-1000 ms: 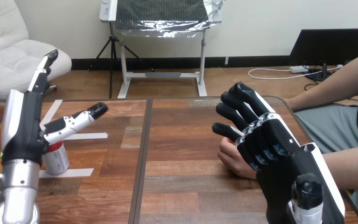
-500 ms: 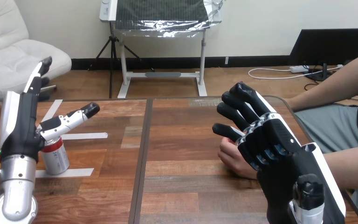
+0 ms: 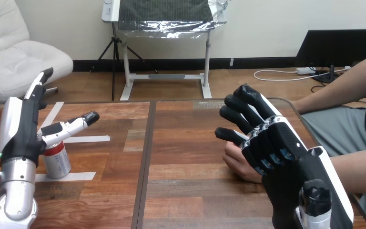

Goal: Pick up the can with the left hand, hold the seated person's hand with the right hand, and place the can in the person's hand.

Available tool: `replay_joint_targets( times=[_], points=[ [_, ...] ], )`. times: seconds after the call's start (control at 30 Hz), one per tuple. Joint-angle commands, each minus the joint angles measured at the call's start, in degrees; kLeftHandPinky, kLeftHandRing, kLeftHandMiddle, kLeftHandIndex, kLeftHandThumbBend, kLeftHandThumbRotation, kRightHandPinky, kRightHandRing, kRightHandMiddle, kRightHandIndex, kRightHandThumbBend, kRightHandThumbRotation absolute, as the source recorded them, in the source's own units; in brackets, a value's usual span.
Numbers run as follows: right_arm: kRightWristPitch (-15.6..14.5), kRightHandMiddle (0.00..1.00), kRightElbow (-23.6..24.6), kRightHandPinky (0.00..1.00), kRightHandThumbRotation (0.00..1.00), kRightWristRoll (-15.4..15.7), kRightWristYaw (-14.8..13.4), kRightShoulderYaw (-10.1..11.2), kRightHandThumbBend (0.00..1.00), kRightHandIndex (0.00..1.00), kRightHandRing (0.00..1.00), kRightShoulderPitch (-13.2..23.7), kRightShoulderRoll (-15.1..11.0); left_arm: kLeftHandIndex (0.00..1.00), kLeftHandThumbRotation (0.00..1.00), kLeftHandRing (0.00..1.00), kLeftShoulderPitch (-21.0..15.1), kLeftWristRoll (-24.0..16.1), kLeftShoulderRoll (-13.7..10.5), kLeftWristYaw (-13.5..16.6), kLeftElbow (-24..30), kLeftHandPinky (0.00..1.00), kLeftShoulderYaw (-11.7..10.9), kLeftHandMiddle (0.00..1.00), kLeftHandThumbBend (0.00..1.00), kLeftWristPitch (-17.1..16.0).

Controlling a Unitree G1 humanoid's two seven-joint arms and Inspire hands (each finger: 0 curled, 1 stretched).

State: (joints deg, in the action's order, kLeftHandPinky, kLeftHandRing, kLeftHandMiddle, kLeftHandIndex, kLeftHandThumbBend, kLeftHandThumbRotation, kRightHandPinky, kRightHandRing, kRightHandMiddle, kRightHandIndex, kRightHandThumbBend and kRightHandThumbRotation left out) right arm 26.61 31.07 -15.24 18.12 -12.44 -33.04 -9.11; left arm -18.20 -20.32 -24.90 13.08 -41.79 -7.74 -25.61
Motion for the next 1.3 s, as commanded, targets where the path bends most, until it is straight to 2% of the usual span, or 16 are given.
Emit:
replay_joint_targets(
  times=[0.0, 0.33, 0.53, 0.77, 1.03, 1.27],
  points=[
    [1.13, 0.91, 0.53, 0.83, 0.87, -0.26, -0.12, 0.19, 0.96, 0.91, 0.9, 1.78, 0.7, 0.91, 0.41, 0.9, -6.69, -1.53, -2.84, 1.9, -3.94, 0.81, 1.66, 0.93, 0.96, 0.77],
    [0.93, 0.9, 0.74, 0.83, 0.87, -0.26, -0.16, -0.02, 0.97, 0.91, 0.9, 1.71, 0.72, 0.92, 0.4, 0.9, -8.79, -2.21, -3.87, 2.65, -8.16, 0.79, 3.27, 0.93, 0.96, 2.33],
    [1.08, 0.9, 0.65, 0.82, 0.87, 0.01, -0.25, -0.13, 0.97, 0.91, 0.9, 1.68, 0.85, 0.92, 0.4, 0.91, -10.02, -1.85, -4.5, 2.93, -11.76, 0.79, 4.19, 0.93, 0.95, 1.73],
    [1.27, 0.9, 0.57, 0.82, 0.87, 0.28, -0.3, -0.08, 0.98, 0.9, 0.89, 1.69, 0.87, 0.92, 0.39, 0.91, -11.32, -1.29, -4.87, 2.75, -15.22, 0.79, 5.01, 0.93, 0.95, 2.55],
    [1.2, 0.9, 0.82, 0.81, 0.87, 0.41, -0.33, -0.06, 0.99, 0.9, 0.89, 1.61, 0.76, 0.94, 0.37, 0.91, -11.94, -0.14, -4.93, 2.16, -17.32, 0.79, 5.43, 0.94, 0.94, 3.3],
    [1.55, 0.89, 0.69, 0.8, 0.88, 0.45, -0.33, 0.04, 1.0, 0.9, 0.88, 1.68, 0.85, 0.94, 0.35, 0.9, -12.22, -0.79, -5.04, 3.1, -18.8, 0.78, 6.23, 0.94, 0.91, 4.17]
  ],
)
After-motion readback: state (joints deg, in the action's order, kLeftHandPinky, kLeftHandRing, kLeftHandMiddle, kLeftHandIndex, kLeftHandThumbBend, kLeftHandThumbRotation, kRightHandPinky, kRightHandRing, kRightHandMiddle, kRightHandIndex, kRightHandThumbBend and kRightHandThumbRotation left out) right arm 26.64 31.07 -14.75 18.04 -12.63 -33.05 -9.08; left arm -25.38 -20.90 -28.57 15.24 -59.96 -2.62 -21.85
